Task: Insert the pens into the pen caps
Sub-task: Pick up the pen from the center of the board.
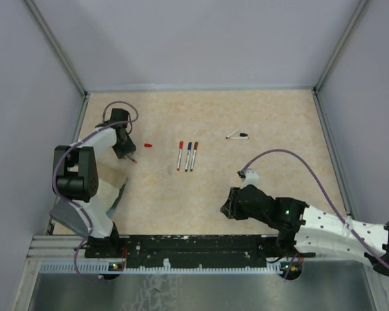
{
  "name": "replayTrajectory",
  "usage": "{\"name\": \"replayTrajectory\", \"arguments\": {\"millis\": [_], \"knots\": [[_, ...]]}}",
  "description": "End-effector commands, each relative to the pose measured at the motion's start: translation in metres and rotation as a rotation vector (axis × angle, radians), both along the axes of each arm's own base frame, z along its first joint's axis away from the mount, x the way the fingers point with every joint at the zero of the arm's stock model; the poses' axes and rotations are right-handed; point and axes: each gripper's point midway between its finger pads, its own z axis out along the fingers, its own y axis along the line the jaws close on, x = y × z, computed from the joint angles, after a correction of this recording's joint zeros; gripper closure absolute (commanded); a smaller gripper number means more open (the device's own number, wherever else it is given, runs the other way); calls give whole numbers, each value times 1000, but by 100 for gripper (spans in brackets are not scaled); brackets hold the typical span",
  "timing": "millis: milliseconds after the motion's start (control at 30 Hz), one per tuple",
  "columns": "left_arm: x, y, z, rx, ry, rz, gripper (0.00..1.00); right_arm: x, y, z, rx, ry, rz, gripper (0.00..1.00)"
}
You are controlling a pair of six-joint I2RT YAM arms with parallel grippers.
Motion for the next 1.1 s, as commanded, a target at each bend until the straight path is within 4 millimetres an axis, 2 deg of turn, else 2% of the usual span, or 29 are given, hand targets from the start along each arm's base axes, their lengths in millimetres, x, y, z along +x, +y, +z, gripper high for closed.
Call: {"name": "replayTrajectory", "arguments": {"millis": [0,133,400,567,700,867,1067], "knots": [[7,3,-3,-3,-1,26,57,4,5,9,45,-19,-5,67],[4,5,-10,5,17,39,62,4,6,8,46,-18,-5,67],[-1,2,-17,-21,25,41,89,3,5,9,45,-19,-4,67],[-6,-3,-8,-47,2,26,96,4,5,10,48,-21,-8,67],[-10,-12,11,-93,-48,-6,96,6,7,11,48,-26,-11,67],[-20,-35,37,-148,-121,-123,94,10,12,14,61,-37,-17,67],[-49,-86,55,-212,-156,-301,93,14,21,19,79,-48,-20,67]]}}
